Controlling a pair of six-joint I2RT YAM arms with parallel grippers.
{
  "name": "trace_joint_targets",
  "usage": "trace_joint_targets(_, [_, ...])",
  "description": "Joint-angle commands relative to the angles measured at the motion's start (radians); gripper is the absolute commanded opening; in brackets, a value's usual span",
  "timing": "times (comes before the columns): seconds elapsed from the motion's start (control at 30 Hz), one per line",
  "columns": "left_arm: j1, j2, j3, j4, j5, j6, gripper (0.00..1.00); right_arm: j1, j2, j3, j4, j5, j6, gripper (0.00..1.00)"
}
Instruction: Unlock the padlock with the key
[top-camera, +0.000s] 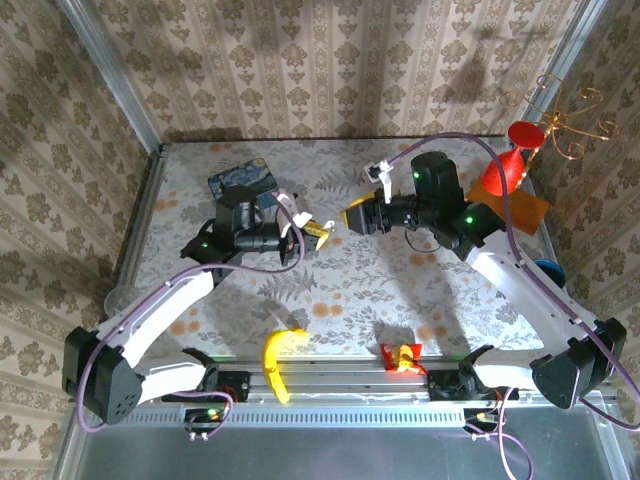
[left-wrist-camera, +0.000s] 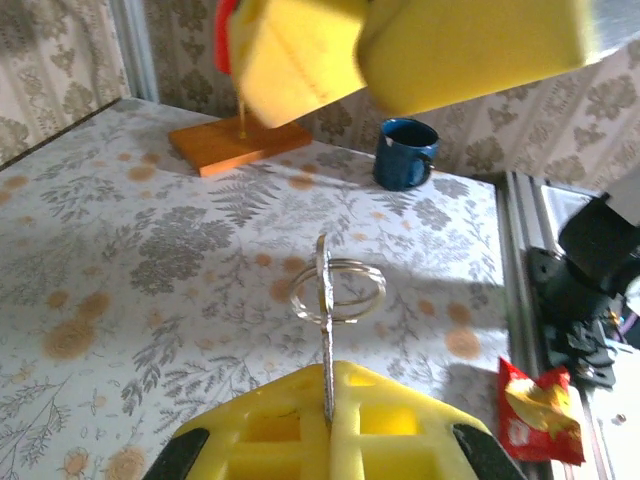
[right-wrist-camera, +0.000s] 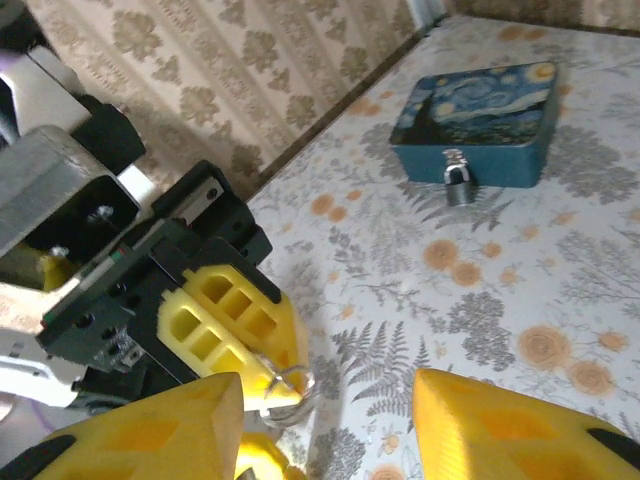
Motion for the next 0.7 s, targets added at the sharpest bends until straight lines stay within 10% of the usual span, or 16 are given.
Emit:
trace_joint_targets(0.0, [-0.001,-0.034,0.056,-0.197,0.04,0.099,0.0,0.008,-0.001,0.015,-0.02,-0.139,-0.096,0.46])
trace_joint_targets(0.67, [-0.003,-0.021,0.099,-0.267,0.108,0.111,0.0,0.071,0.079,0.074,-0.067,-0.246,-0.184,0.46])
